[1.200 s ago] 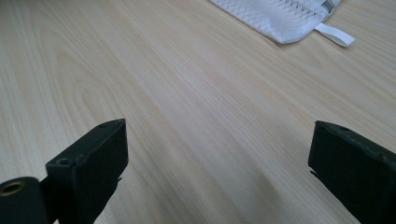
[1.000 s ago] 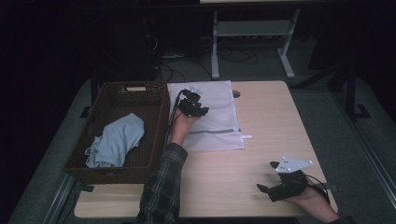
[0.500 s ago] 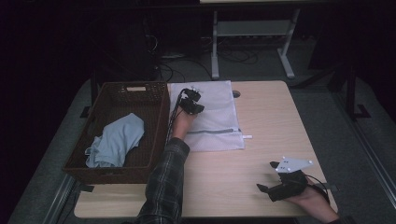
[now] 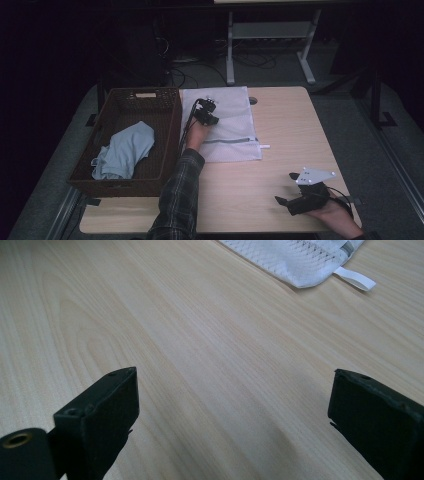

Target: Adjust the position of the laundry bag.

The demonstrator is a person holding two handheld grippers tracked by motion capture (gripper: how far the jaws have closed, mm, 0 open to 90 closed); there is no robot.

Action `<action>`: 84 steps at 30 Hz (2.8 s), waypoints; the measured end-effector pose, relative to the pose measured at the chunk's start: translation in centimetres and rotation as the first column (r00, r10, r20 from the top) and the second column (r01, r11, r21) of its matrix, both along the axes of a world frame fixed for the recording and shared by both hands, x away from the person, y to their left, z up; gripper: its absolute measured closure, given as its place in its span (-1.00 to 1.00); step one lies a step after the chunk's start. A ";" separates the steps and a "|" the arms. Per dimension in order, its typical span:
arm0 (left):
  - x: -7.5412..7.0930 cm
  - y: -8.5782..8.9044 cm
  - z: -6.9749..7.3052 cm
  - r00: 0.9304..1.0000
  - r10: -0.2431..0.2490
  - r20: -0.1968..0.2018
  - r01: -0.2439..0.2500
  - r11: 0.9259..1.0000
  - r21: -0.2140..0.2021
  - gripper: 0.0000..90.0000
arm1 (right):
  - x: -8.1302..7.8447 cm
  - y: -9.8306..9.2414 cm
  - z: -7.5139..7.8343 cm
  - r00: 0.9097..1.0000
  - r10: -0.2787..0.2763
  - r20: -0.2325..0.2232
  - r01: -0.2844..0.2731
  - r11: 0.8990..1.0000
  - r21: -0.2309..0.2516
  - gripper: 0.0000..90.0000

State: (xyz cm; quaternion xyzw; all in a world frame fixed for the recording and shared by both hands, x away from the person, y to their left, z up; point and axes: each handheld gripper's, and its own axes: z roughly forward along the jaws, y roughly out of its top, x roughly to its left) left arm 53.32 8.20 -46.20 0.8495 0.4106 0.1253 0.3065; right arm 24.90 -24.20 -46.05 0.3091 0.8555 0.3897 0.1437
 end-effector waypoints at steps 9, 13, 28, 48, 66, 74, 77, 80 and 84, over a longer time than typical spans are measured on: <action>-0.9 -0.3 0.0 1.000 -0.014 -0.008 0.014 1.000 -0.012 1.00 | 0.0 0.0 0.0 1.000 -0.003 -0.004 0.003 1.000 0.001 -0.88; -1.7 -0.6 -0.1 1.000 -0.019 -0.008 0.019 1.000 -0.025 1.00 | 0.1 0.1 0.0 1.000 0.001 -0.003 -0.001 1.000 -0.004 -0.88; -4.6 -1.6 -0.3 0.999 -0.048 -0.021 0.046 0.996 -0.071 1.00 | 0.2 0.3 -0.3 1.000 0.005 -0.008 -0.005 1.000 -0.013 -0.88; -7.8 -2.8 -0.2 0.993 -0.108 -0.042 0.104 0.991 -0.087 1.00 | 0.2 0.3 -0.3 1.000 0.002 -0.008 -0.002 1.000 -0.016 -0.88; -10.3 -5.4 -0.3 0.972 -0.230 -0.052 0.224 0.969 -0.106 1.00 | 0.4 0.2 -0.3 1.000 -0.005 -0.010 0.005 1.000 -0.020 -0.83; -11.4 -6.6 -0.3 0.960 -0.273 -0.055 0.266 0.958 -0.107 1.00 | 0.5 -0.1 -0.2 1.000 -0.021 -0.014 0.021 1.000 -0.009 -0.77; -11.8 -7.1 -0.3 0.955 -0.292 -0.055 0.285 0.953 -0.104 1.00 | 0.5 -0.1 -0.1 1.000 -0.017 -0.007 0.017 1.000 -0.007 -0.75; -12.1 -7.7 -0.2 0.948 -0.313 -0.058 0.306 0.947 -0.102 1.00 | 0.5 -0.1 -0.1 1.000 -0.017 -0.007 0.016 1.000 -0.006 -0.74; -12.4 -8.6 -0.3 0.940 -0.337 -0.055 0.330 0.938 -0.102 1.00 | 0.5 -0.1 0.0 1.000 -0.011 -0.009 0.011 1.000 -0.004 -0.74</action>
